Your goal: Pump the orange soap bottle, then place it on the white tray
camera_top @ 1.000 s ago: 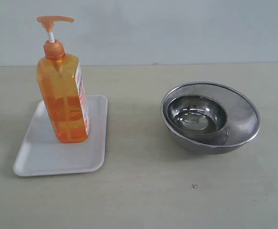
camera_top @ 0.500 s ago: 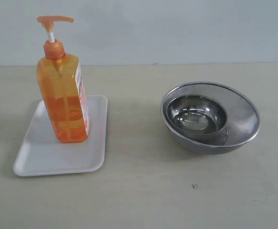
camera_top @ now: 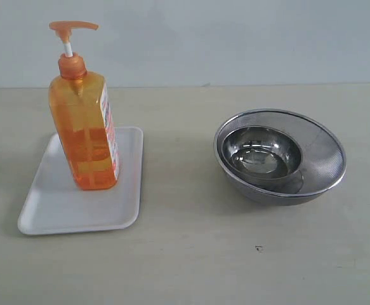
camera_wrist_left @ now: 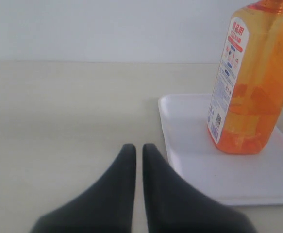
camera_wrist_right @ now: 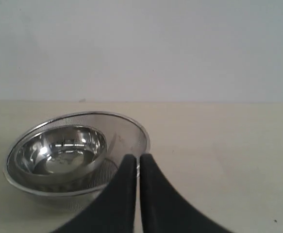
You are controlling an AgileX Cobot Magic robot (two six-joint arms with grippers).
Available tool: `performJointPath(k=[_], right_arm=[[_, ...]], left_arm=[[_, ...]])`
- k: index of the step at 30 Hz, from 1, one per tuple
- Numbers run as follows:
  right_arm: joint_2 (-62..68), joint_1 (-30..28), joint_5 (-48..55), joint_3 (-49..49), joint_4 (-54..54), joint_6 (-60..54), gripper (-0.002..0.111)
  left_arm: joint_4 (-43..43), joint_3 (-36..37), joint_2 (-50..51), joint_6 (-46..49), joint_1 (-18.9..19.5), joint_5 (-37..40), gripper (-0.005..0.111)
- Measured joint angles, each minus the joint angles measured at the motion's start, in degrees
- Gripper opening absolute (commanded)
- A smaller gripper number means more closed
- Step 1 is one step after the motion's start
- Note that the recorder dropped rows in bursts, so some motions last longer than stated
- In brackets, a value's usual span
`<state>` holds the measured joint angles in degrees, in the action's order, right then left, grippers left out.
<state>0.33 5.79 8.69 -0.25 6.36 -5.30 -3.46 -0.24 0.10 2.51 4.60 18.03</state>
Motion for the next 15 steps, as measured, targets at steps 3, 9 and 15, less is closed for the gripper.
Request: performJointPath(k=[3,9,15], right_arm=[[0.00,0.00,3.63,0.25,-1.09,0.10,0.000],[-0.09,0.00,8.40,0.31,-3.35,3.07,0.000],[-0.09,0.00,10.22,0.31,-4.44,6.24,0.000]], left_arm=[[0.00,0.00,0.00,0.00,0.00,0.00,0.005],[0.00,0.00,0.00,0.00,0.00,0.00,0.005],[0.00,0.00,0.00,0.00,0.00,0.00,0.005]])
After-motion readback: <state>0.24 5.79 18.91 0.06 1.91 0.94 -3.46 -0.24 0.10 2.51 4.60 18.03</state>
